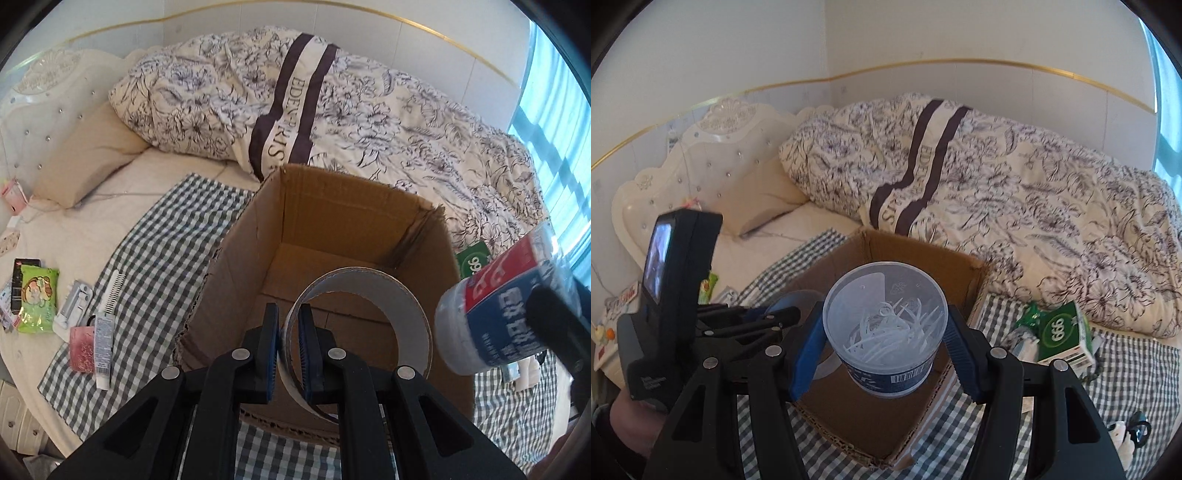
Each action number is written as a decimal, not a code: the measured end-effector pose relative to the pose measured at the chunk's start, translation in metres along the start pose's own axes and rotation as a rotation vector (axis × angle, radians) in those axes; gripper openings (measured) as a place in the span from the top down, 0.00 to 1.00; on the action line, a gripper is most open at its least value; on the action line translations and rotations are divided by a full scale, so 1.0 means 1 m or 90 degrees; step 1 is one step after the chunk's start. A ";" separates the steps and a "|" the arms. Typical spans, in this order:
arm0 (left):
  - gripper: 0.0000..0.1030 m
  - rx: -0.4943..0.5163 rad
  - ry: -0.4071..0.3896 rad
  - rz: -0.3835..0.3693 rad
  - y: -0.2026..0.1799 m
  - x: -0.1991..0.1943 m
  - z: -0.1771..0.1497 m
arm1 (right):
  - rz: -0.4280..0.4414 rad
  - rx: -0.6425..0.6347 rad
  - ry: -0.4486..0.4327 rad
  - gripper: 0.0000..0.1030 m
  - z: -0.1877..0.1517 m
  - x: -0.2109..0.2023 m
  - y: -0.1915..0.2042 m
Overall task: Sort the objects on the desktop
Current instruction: 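Carry the tape roll and floss tub with both grippers over the cardboard box, then open both grippers to drop the tape roll and floss tub into the box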
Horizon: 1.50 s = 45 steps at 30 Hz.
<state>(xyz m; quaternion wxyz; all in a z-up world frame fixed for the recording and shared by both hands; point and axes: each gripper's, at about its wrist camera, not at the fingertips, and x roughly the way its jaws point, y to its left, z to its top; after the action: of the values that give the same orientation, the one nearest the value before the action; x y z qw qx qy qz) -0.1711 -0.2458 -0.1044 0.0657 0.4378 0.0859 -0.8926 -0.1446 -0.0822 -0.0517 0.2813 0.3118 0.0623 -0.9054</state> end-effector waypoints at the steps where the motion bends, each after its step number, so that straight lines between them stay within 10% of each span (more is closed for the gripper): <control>1: 0.90 0.000 0.005 0.000 0.001 0.003 0.000 | 0.000 0.001 0.007 0.40 -0.002 0.005 0.000; 23: 0.87 0.040 0.060 0.007 0.000 0.034 0.000 | -0.016 -0.019 0.135 0.40 -0.012 0.072 0.006; 30: 0.44 0.025 0.024 0.022 0.005 0.017 0.006 | -0.017 -0.019 0.129 0.38 -0.013 0.068 0.007; 34: 0.40 0.019 -0.010 0.032 0.009 -0.001 0.011 | -0.037 -0.023 0.095 0.22 -0.004 0.054 0.008; 45: 0.39 0.016 -0.067 0.025 0.002 -0.045 0.018 | -0.036 -0.014 0.035 0.21 0.011 0.014 0.010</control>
<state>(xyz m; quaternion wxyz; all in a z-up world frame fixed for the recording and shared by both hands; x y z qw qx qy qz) -0.1574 -0.2497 -0.0577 0.0821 0.3925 0.0624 -0.9140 -0.1542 -0.1006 -0.0504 0.2569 0.3316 0.0887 -0.9034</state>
